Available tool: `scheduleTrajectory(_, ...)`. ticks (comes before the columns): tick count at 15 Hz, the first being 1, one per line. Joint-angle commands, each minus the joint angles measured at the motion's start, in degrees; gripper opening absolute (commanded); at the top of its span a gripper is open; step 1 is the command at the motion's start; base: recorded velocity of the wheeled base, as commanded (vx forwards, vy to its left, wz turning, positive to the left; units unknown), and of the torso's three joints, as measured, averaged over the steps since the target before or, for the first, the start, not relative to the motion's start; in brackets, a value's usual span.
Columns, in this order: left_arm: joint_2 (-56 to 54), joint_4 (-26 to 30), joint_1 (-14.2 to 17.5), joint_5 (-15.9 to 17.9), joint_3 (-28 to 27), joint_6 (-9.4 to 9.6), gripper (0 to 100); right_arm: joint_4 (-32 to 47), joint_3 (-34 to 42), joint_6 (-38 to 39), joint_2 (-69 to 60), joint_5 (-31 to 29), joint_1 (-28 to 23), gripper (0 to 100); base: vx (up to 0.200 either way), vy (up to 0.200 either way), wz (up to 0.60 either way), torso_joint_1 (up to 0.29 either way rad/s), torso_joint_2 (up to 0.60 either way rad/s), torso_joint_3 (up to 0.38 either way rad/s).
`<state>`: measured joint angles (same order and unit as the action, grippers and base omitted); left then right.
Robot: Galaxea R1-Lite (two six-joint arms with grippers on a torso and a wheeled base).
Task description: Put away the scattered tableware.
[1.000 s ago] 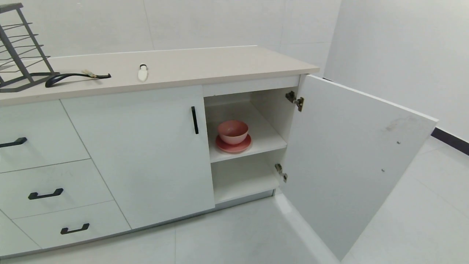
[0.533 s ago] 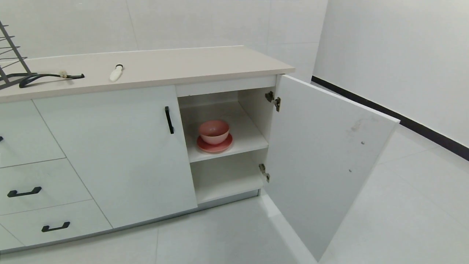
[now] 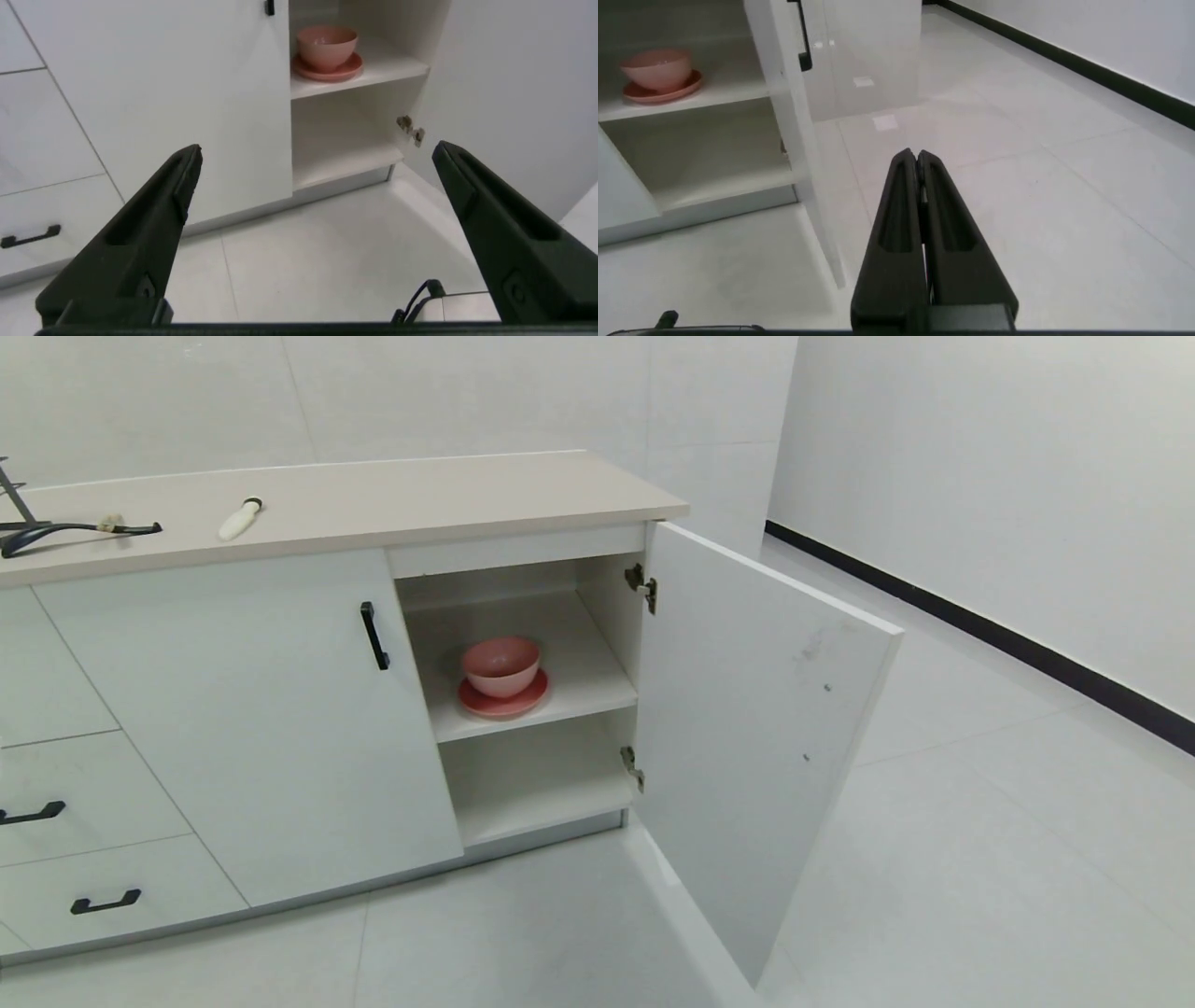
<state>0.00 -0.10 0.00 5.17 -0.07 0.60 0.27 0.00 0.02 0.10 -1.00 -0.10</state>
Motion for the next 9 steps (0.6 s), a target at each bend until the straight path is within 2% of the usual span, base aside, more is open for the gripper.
scheduleTrajectory(1, 0.0, 0.0, 0.0, -0.1, 0.0, -0.07, 100, 0.0, 0.0, 0.1, 0.0, 0.0, 0.0, 0, 0.0, -0.2, 0.0, 0.002, 0.01, 0.002)
scheduleTrajectory(7, 0.0, 0.0, 0.0, -1.1, 0.0, -0.42, 100, 0.0, -0.1, 0.7, 0.0, 0.0, 0.0, 0, 0.0, -0.2, 0.0, 0.002, 0.0, 0.001)
scheduleTrajectory(9, 0.0, 0.0, 0.0, -1.1, 0.0, -0.42, 100, -1.0, 0.0, 1.0, 0.0, 0.1, 0.0, 0, 0.0, 0.0, 0.0, 0.0, 0.0, 0.0)
